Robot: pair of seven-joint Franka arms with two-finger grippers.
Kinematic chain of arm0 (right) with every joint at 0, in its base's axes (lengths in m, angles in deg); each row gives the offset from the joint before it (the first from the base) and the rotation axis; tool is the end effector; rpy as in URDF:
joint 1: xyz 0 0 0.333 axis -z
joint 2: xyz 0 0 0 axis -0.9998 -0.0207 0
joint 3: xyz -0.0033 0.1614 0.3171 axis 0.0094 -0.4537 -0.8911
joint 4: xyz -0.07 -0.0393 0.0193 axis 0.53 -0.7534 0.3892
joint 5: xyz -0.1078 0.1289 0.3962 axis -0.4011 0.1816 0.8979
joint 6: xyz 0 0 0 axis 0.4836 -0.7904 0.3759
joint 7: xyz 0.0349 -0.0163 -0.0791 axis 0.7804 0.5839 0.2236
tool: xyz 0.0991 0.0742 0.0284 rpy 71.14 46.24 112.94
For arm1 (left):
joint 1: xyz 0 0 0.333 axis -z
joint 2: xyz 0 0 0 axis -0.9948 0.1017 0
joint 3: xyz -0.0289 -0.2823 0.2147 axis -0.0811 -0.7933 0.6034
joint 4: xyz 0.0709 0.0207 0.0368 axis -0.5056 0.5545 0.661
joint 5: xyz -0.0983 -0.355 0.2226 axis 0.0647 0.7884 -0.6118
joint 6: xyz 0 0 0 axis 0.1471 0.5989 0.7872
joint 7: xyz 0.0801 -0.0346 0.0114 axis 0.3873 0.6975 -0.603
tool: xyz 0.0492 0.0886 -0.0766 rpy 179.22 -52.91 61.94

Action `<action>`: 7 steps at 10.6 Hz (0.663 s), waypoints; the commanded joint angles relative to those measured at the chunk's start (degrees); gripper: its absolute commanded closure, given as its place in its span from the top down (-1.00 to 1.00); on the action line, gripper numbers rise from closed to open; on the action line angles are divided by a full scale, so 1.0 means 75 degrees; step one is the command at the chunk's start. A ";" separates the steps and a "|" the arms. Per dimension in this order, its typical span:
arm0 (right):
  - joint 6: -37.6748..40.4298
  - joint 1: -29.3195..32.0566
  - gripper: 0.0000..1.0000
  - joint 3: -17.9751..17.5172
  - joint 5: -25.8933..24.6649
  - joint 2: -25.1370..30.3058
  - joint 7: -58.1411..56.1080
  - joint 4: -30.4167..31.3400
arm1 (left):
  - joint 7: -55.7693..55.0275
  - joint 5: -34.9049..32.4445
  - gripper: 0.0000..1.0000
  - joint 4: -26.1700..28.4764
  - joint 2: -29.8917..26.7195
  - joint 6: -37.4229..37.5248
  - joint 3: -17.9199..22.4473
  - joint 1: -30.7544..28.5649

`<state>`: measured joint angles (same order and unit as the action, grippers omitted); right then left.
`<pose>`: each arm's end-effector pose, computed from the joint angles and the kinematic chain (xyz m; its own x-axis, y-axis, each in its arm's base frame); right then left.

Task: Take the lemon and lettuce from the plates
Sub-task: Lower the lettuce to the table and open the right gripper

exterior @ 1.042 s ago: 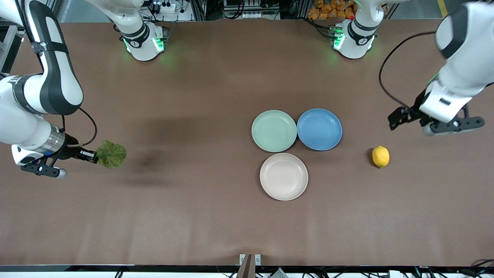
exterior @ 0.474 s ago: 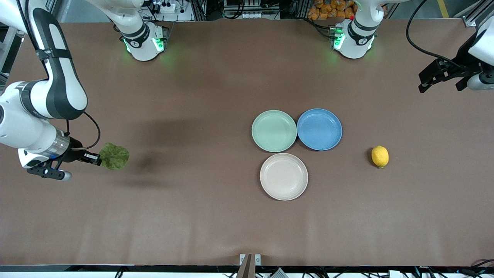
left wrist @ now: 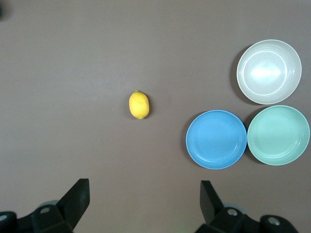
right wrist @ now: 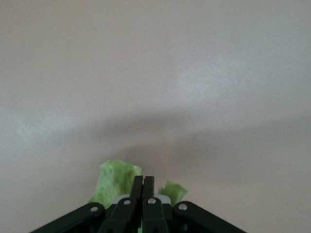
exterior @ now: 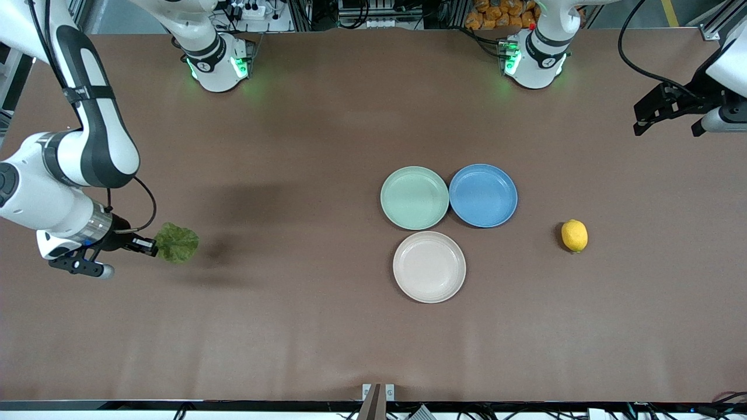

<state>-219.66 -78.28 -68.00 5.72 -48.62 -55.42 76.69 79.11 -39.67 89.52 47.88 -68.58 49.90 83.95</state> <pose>0.6949 -0.0253 0.3350 0.9715 -0.2299 0.0581 -0.2235 -0.9696 -0.0999 0.5560 -0.0585 0.6856 0.9971 -0.0643 0.0399 -0.0635 -0.9978 -0.0209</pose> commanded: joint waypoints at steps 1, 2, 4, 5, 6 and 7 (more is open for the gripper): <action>-0.0836 0.0095 -1.00 -0.0095 -0.0076 -0.0395 -0.0076 0.0238 | 0.0217 0.0520 1.00 -0.0246 0.0198 0.0221 0.0027 -0.0053; -0.1201 0.0095 -1.00 -0.0095 -0.0076 -0.0594 -0.0076 0.0333 | 0.0217 0.0533 1.00 -0.0246 0.0198 0.0221 0.0027 -0.0053; -0.1647 0.0107 -1.00 -0.0084 -0.0076 -0.0946 -0.0088 0.0334 | 0.0217 0.0498 1.00 -0.0246 0.0222 0.0209 0.0038 -0.0053; -0.1858 0.0130 -1.00 -0.0095 -0.0076 -0.1087 -0.0088 0.0334 | 0.0194 0.0463 1.00 -0.0246 0.0210 0.0209 0.0038 -0.0053; -0.2000 0.0165 -1.00 -0.0084 -0.0088 -0.1170 -0.0088 0.0334 | 0.0194 0.0451 1.00 -0.0234 0.0222 0.0209 0.0050 -0.0053; -0.2152 0.0165 -1.00 -0.0083 -0.0088 -0.1321 -0.0088 0.0310 | 0.0159 0.0451 1.00 -0.0234 0.0222 0.0209 0.0050 -0.0065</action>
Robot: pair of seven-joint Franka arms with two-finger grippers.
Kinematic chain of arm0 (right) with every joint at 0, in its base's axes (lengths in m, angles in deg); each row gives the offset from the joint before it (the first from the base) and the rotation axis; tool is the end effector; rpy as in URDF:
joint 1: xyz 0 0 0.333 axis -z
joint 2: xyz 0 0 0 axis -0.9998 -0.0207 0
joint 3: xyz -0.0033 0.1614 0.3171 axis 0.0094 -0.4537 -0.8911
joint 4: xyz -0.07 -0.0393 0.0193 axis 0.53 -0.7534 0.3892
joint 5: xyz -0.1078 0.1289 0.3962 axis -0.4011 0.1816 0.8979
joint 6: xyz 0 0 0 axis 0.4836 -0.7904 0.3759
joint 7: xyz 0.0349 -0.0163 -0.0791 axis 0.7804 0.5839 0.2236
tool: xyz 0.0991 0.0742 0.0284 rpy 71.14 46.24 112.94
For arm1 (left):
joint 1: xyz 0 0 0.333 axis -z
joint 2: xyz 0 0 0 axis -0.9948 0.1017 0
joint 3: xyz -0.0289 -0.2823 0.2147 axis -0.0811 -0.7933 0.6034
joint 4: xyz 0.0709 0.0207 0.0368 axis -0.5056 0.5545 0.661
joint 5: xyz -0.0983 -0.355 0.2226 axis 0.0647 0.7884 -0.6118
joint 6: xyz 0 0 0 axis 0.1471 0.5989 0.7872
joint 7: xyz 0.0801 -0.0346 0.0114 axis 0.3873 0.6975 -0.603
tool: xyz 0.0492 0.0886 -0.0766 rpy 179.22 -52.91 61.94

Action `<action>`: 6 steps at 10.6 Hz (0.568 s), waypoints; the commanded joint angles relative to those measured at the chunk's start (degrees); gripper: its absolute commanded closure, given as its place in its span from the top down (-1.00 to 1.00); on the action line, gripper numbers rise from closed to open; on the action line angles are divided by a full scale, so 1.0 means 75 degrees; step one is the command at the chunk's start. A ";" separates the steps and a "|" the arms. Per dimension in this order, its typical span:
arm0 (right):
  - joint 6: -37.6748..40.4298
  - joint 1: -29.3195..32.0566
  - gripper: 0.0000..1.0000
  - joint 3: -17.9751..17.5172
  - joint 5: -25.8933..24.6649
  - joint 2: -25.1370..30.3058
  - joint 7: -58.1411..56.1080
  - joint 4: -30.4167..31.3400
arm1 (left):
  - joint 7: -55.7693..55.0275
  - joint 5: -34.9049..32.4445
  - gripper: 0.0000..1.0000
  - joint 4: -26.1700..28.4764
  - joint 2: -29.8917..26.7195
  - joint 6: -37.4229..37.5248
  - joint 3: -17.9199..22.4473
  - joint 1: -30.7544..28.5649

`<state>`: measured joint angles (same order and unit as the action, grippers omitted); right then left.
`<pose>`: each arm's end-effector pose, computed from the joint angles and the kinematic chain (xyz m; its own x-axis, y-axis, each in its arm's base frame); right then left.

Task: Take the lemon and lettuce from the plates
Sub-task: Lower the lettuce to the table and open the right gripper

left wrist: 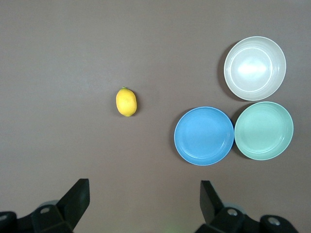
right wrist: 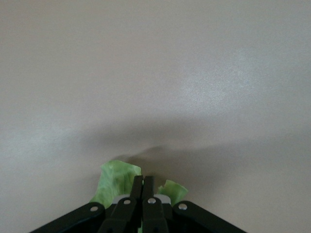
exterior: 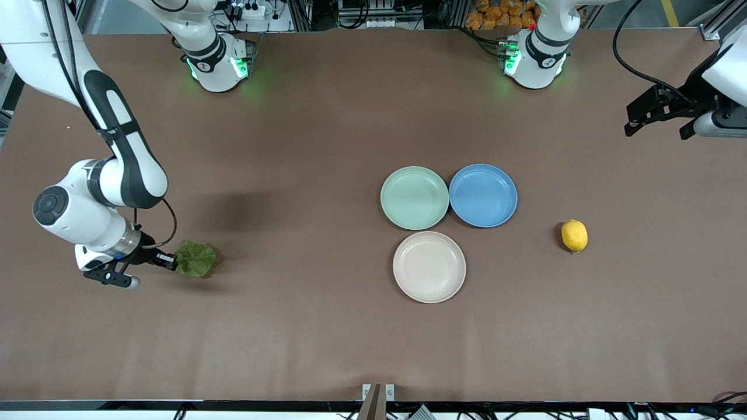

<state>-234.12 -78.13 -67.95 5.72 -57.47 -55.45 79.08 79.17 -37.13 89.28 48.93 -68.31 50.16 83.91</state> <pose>0.7029 -0.0289 0.2334 0.9607 -0.2547 0.1103 -0.2408 -0.9625 -0.1248 0.5616 -0.0612 0.6771 0.9979 -0.0619 0.0195 -0.0624 -0.9977 0.0248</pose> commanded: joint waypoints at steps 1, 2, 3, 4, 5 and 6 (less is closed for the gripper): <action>-0.0445 0.0157 -1.00 -0.0091 -0.0100 -0.0258 -0.0084 0.0004 | 0.0092 0.0089 1.00 -0.0155 0.0082 0.0174 0.0015 -0.0083; -0.0493 0.0158 -1.00 -0.0091 -0.0111 -0.0341 -0.0084 -0.0019 | 0.0068 0.0054 1.00 -0.0131 0.0094 0.0174 0.0015 -0.0164; -0.0598 0.0158 -1.00 -0.0091 -0.0111 -0.0434 -0.0084 -0.0031 | 0.0068 0.0054 1.00 -0.0143 0.0094 0.0174 0.0015 -0.0188; -0.0704 0.0158 -0.86 -0.0091 -0.0111 -0.0493 -0.0084 -0.0054 | 0.0068 0.0042 1.00 -0.0120 0.0094 0.0174 0.0015 -0.0200; -0.0740 0.0158 0.46 -0.0091 -0.0111 -0.0540 -0.0084 -0.0089 | 0.0068 0.0042 1.00 -0.0108 0.0187 0.0174 0.0038 -0.0200; -0.0728 0.0158 0.99 -0.0080 -0.0111 -0.0529 -0.0084 -0.0113 | 0.0068 0.0042 1.00 -0.0119 0.0199 0.0174 0.0038 -0.0200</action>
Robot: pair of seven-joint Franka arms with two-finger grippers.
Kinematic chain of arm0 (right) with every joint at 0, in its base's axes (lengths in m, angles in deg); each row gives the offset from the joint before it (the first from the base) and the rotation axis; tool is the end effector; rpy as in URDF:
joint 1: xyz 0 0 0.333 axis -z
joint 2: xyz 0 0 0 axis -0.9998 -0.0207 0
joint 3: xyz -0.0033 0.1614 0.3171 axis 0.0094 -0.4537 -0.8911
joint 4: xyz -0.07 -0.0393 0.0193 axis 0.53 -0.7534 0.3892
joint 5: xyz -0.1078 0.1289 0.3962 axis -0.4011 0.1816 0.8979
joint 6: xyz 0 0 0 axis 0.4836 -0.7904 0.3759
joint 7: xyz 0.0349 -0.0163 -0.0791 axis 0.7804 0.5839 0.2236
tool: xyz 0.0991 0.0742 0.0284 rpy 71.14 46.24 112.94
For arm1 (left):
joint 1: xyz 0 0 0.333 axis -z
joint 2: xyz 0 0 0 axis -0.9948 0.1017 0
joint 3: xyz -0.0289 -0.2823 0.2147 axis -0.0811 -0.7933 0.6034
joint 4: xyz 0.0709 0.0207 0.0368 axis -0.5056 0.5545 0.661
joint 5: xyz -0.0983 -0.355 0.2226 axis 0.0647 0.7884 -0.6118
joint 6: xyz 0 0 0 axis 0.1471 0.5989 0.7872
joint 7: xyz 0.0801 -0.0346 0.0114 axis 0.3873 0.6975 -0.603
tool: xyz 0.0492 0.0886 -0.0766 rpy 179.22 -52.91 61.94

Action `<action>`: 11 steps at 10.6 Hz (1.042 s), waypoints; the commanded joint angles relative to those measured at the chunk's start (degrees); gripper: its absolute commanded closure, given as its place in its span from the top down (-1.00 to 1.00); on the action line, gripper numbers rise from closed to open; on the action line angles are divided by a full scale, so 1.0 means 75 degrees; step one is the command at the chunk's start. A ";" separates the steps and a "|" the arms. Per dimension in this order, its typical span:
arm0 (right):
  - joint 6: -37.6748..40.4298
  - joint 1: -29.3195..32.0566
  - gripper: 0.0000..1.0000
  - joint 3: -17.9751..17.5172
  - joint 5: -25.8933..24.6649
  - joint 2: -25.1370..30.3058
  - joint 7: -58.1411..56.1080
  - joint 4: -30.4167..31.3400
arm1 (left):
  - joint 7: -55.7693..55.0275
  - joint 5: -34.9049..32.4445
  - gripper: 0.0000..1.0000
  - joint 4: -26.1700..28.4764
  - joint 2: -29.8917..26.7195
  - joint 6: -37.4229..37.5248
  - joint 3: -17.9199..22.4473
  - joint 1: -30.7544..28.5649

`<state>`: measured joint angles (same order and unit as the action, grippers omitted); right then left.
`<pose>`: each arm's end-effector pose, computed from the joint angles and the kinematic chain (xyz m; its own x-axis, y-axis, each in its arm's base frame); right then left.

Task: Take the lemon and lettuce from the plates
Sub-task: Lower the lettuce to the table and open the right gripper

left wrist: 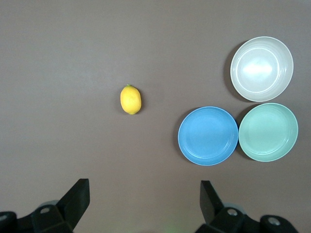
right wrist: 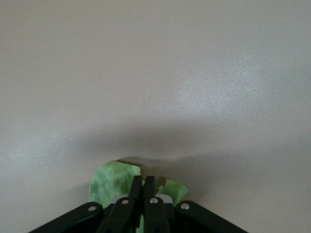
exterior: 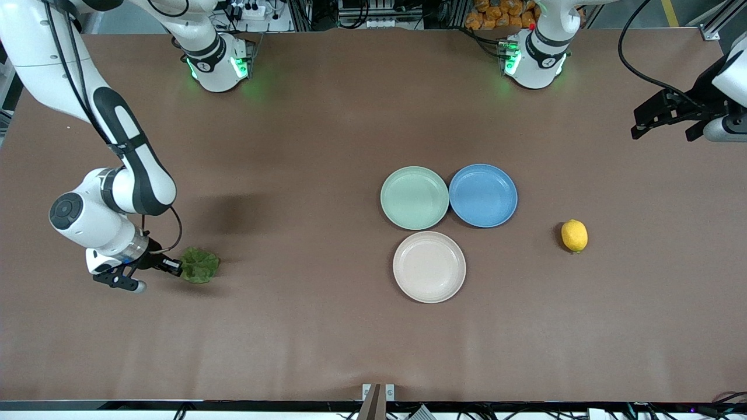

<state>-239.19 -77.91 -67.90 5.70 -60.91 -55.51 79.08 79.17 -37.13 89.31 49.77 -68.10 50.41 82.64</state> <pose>0.7058 -0.0327 0.2007 0.9538 -0.2673 0.1371 -0.2494 -0.9590 -0.1346 0.5676 -0.0460 0.6682 0.9994 -0.0355 0.0007 -0.0355 -0.9990 0.0259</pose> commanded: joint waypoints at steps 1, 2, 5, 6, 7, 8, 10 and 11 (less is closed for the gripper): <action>0.0029 0.0116 1.00 -0.0086 -0.0109 -0.0024 -0.0065 -0.0195 | 0.0068 0.0042 1.00 -0.0135 0.0088 0.0145 0.0005 -0.0032; 0.0134 0.0070 1.00 -0.0086 -0.0097 0.0023 -0.0076 -0.0381 | 0.0068 0.0042 1.00 -0.0135 0.0099 0.0145 0.0005 -0.0020; 0.1688 0.0011 1.00 -0.0133 -0.0086 0.0351 -0.0065 -0.1142 | 0.0080 0.0030 1.00 -0.0135 0.0111 0.0145 0.0028 -0.0043; 0.2204 0.0011 1.00 -0.0156 -0.0086 0.0514 -0.0065 -0.1331 | 0.0080 -0.0028 1.00 -0.0147 0.0134 0.0145 0.0017 -0.0032; 0.2732 -0.0001 1.00 -0.0180 -0.0074 0.0771 -0.0076 -0.1414 | 0.0080 -0.0028 1.00 -0.0182 0.0135 0.0145 0.0016 -0.0020; 0.3120 -0.0082 1.00 -0.0192 -0.0074 0.1052 -0.0065 -0.1426 | 0.0080 -0.0028 1.00 -0.0205 0.0135 0.0145 0.0016 -0.0031; 0.3614 -0.0305 1.00 -0.0192 -0.0260 0.1557 -0.0123 -0.1415 | 0.0127 -0.0028 1.00 -0.0217 0.0123 0.0145 0.0028 -0.0032; 0.3848 -0.0399 1.00 -0.0203 -0.0563 0.1768 -0.0181 -0.1415 | 0.0150 -0.0052 1.00 -0.0217 0.0123 0.0145 0.0028 -0.0032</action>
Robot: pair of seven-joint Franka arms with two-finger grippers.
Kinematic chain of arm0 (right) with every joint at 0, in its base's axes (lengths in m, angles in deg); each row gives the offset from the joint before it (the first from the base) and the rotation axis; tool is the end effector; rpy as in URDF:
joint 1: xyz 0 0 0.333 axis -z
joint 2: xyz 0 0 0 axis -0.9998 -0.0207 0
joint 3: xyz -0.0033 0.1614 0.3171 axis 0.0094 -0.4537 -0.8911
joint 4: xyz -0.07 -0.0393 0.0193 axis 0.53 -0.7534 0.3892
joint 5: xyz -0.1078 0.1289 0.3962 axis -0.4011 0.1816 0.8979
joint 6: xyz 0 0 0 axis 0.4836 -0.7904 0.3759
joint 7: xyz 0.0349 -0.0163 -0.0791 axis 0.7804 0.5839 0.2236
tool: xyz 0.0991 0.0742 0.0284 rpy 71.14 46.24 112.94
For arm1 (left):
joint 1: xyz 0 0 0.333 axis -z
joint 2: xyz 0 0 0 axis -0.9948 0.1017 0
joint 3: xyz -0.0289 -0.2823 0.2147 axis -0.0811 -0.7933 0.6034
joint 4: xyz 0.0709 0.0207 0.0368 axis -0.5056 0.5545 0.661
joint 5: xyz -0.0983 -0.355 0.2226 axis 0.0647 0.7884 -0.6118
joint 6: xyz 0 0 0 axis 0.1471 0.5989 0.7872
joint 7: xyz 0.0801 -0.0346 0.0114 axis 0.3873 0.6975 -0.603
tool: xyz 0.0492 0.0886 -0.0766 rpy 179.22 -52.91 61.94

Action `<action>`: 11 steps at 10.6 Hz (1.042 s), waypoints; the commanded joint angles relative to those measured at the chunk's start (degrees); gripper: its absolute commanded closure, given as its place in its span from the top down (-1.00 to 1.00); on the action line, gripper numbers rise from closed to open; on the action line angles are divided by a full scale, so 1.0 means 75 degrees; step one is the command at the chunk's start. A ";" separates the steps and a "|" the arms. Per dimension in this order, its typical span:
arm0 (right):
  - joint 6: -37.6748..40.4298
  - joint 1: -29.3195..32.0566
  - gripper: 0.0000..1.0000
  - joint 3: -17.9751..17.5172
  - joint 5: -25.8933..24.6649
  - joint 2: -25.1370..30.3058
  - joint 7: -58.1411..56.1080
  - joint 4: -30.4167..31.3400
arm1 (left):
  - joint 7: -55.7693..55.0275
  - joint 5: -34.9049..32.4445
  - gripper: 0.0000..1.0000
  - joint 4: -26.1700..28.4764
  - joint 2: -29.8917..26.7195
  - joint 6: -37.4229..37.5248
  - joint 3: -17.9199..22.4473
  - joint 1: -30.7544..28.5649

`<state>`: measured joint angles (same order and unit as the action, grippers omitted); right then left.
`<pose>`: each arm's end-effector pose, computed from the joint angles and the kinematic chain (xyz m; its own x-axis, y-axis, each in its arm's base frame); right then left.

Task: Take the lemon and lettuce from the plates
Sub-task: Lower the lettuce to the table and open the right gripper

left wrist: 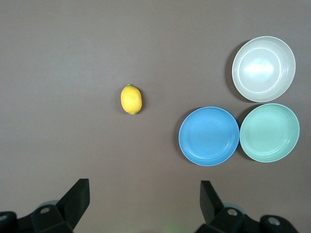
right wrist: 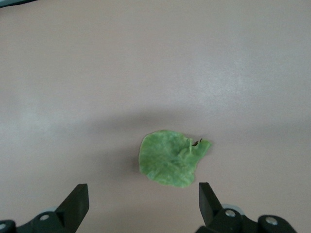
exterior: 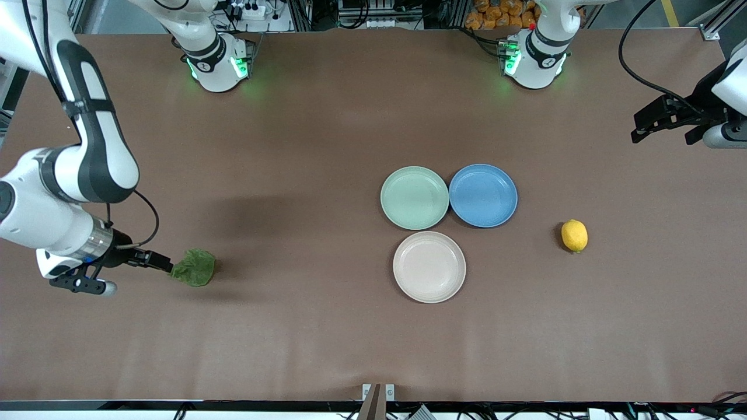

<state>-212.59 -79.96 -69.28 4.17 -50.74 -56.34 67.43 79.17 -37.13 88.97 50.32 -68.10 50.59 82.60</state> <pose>0.7256 0.0041 0.3783 0.9865 -0.1507 0.0648 -0.1444 -0.9852 -0.0927 0.5711 -0.0437 0.6658 0.9995 -0.0317 -0.0029 -0.0316 -0.9991 0.0268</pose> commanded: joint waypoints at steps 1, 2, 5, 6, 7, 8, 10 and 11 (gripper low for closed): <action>0.0569 -0.0218 1.00 -0.0018 -0.0500 0.0657 -0.0222 0.0151 | 0.0220 -0.0202 1.00 -0.0172 0.0026 0.0145 0.0004 -0.0038; 0.0874 -0.0231 1.00 -0.0030 -0.0502 0.0926 -0.0351 0.0151 | 0.0163 -0.0238 1.00 -0.0172 0.0003 0.0145 -0.0008 -0.0038; 0.1543 -0.0418 1.00 -0.0030 -0.0502 0.2061 -0.0411 0.0151 | 0.0080 -0.0227 1.00 -0.0172 0.0026 0.0145 -0.0020 -0.0014; 0.1672 -0.0418 1.00 -0.0030 -0.0502 0.2355 -0.0446 0.0139 | 0.0080 -0.0239 1.00 -0.0172 0.0026 0.0145 -0.0019 -0.0015; 0.1767 -0.0418 1.00 -0.0030 -0.0502 0.2567 -0.0655 0.0139 | 0.0092 -0.0250 1.00 -0.0172 0.0026 0.0145 -0.0019 -0.0015; 0.1942 -0.0418 1.00 -0.0042 -0.0502 0.2743 -0.0889 0.0128 | 0.0103 -0.0250 1.00 -0.0172 0.0026 0.0145 -0.0019 -0.0015; 0.2316 -0.0372 1.00 -0.0007 -0.0490 0.3212 -0.1207 -0.0058 | 0.0092 -0.0262 1.00 -0.0172 0.0049 0.0133 -0.0019 0.0009; 0.2736 -0.0383 1.00 0.0017 -0.0502 0.3411 -0.1208 -0.0199 | 0.0080 -0.0262 1.00 -0.0172 0.0061 0.0110 -0.0043 0.0044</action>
<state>-195.56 -83.21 -69.22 0.96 -28.23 -64.09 66.58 79.18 -37.76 88.74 50.35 -68.10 50.54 82.64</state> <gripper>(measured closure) 0.000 0.000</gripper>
